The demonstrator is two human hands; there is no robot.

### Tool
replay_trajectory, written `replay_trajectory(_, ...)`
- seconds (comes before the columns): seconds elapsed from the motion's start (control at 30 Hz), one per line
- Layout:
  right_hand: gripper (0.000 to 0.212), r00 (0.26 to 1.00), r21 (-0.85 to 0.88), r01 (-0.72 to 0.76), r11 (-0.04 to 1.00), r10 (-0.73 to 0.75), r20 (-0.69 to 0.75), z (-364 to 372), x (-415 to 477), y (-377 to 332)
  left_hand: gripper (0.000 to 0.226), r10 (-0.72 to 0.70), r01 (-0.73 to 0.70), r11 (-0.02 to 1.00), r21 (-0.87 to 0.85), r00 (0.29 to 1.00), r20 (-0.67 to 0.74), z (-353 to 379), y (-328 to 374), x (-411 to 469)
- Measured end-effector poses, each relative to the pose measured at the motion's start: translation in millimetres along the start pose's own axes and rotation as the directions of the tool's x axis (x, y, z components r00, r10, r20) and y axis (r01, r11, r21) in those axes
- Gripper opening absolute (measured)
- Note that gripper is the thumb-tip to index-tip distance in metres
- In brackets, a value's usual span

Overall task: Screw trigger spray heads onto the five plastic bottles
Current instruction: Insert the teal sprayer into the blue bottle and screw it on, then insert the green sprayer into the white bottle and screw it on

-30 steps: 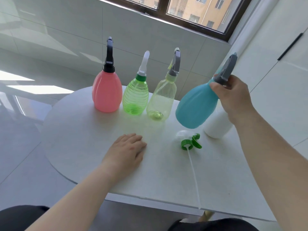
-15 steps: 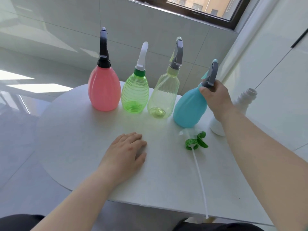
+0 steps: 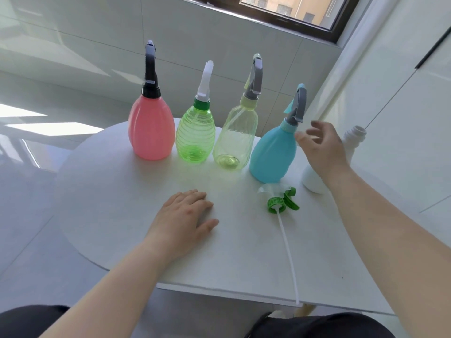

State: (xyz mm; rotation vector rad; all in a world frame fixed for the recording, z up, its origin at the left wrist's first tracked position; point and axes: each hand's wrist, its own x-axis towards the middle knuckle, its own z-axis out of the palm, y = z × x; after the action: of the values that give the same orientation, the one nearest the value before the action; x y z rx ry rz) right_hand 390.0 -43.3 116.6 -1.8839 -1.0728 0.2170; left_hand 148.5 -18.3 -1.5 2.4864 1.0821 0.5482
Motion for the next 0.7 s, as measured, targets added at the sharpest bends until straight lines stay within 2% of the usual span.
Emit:
replay_trajectory(0.07, 0.037, 0.998, -0.128, 0.040, 0.991, -0.046, -0.040, -6, -18, 6, 0.043, 0.000, 0.000, 1.000, 0.013, 1.000, 0.006, 0, 0, -1)
replay_trajectory(0.17, 0.021, 0.994, -0.367, 0.058, 0.928, -0.018, 0.111, -4, -43, 12, 0.042, -0.001, 0.001, 1.000, 0.016, 1.000, 0.009, -1, 1, -1)
replay_trajectory(0.23, 0.021, 0.966, -0.518, 0.062, 0.853, 0.079, 0.247, 4, -55, 13, 0.042, -0.005, 0.005, 1.000, 0.013, 1.000, 0.010, -2, 2, -1)
replay_trajectory(0.33, 0.034, 0.927, -0.670, 0.088, 0.737, 0.185, 0.326, 16, -65, 15, 0.042, -0.015, 0.015, 1.000, 0.014, 1.000, 0.005, -3, 3, -1)
replay_trajectory(0.53, 0.055, 0.933, -0.791, 0.070, 0.607, 0.240, 0.267, 33, -68, 17, 0.041, -0.016, 0.016, 0.999, 0.029, 1.000, 0.007, -4, 3, -1)
replay_trajectory(0.63, 0.056, 0.939, -0.792, 0.056, 0.608, 0.238, 0.249, 35, -68, 22, 0.041, -0.017, 0.017, 0.999, 0.040, 1.000, 0.004, -4, 4, -2)
replay_trajectory(0.7, 0.049, 0.941, -0.760, 0.032, 0.650, 0.236, 0.241, 34, -69, 26, 0.040, -0.020, 0.020, 0.999, 0.046, 1.000, -0.006, -4, 4, -1)
